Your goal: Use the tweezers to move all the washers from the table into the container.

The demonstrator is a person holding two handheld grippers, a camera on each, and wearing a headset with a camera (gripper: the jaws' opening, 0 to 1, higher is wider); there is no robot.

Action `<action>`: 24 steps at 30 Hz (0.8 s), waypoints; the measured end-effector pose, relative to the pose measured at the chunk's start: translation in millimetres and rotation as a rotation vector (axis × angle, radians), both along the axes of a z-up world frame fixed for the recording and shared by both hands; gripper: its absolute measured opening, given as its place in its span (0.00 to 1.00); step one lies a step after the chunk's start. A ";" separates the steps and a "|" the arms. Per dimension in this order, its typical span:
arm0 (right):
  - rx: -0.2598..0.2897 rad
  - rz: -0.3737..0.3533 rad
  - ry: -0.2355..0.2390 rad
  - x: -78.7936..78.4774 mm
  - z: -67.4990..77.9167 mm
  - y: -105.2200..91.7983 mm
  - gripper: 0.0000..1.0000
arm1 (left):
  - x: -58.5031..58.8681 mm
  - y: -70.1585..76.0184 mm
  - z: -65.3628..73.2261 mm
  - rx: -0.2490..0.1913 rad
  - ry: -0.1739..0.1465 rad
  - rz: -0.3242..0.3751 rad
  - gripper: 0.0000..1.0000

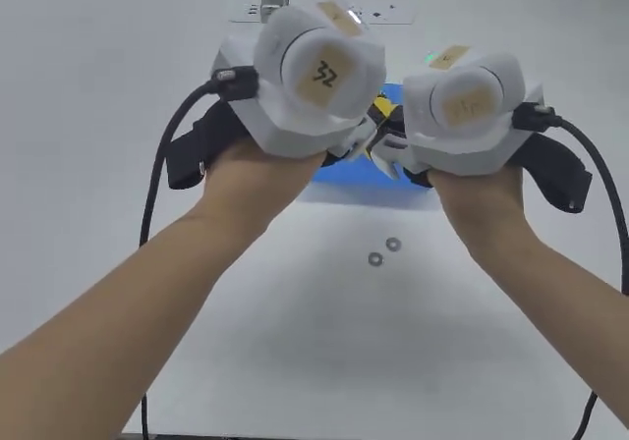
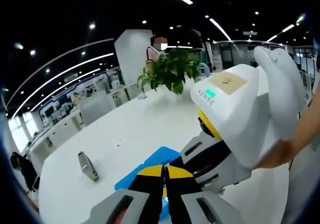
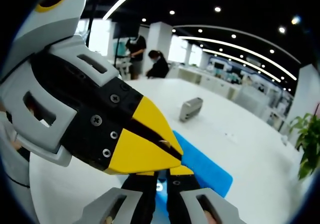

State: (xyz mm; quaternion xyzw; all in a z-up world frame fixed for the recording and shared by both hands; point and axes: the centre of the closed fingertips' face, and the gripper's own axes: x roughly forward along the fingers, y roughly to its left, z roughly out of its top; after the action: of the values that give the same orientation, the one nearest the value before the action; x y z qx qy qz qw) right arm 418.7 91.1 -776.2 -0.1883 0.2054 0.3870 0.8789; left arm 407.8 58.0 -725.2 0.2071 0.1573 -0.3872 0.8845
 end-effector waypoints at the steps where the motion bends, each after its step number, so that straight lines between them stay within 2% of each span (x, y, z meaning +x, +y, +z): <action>1: 0.001 0.002 -0.008 -1.9 3.5 -0.5 0.02 | -2.8 -0.6 3.6 -0.003 -0.005 -0.004 0.00; 6: 0.023 0.024 -0.034 -14.6 18.4 -2.9 0.03 | -21.4 -4.1 20.8 -0.009 -0.029 -0.036 0.00; 10: 0.066 0.030 -0.025 -24.4 27.6 -5.5 0.04 | -32.4 -5.6 30.8 -0.020 -0.039 -0.053 0.00; 13: 0.063 0.041 -0.033 -33.0 32.6 -7.4 0.04 | -39.1 -7.3 34.8 -0.041 -0.027 -0.068 0.00; 18: 0.042 0.086 -0.043 -46.7 32.1 -8.4 0.04 | -50.1 -6.9 35.3 -0.053 -0.006 -0.102 0.00; 22: 0.069 0.110 -0.015 -58.5 32.1 -8.7 0.07 | -58.9 -6.2 34.6 -0.049 0.006 -0.127 0.00; 24: 0.079 0.116 0.004 -62.9 31.3 -8.1 0.07 | -64.3 -6.3 31.6 -0.042 0.029 -0.149 0.00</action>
State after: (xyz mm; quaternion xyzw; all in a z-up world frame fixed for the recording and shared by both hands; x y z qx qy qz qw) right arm 355.8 83.0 -744.9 -0.1642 0.1802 0.4454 0.8615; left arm 343.4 51.7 -693.5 0.1939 0.1459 -0.4580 0.8552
